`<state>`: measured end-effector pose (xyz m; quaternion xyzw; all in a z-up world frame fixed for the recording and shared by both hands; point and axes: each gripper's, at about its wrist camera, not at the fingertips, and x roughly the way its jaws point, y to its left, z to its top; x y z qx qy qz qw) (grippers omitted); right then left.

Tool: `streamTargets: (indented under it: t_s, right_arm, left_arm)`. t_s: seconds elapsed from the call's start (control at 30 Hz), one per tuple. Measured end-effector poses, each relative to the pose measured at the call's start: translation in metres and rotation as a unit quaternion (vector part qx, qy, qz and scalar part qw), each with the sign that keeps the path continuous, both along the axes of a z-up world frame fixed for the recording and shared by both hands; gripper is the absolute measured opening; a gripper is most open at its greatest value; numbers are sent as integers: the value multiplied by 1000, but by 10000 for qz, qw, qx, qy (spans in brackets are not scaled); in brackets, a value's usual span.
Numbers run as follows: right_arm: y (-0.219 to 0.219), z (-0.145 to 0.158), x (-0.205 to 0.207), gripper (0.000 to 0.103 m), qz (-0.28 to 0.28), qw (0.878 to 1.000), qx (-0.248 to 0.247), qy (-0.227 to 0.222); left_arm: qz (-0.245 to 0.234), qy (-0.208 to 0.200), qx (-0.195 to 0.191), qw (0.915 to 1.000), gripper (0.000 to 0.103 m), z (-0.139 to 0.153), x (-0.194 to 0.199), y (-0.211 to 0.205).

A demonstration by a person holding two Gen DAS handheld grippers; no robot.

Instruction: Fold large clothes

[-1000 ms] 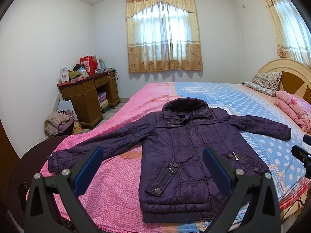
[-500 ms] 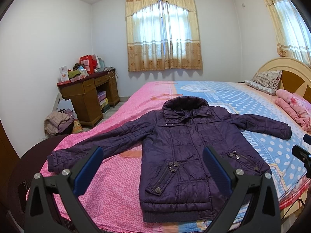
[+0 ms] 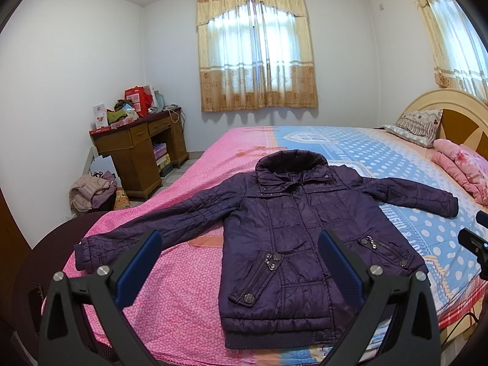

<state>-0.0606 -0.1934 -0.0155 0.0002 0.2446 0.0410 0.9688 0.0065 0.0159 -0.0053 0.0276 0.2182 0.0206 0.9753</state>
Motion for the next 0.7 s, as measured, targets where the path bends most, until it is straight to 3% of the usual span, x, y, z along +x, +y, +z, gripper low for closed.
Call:
streamTargets:
  t_s: [0.5,0.7]
  right_arm:
    - [-7,-18,17,102,-38,9999,-53,136]
    - [-53,-50,57,102,-325,9988,213,285]
  left_arm:
    - [-41,125,66,9999,103,-13,11,-3]
    - [-235,405,170,9988,103,-35,44,-20]
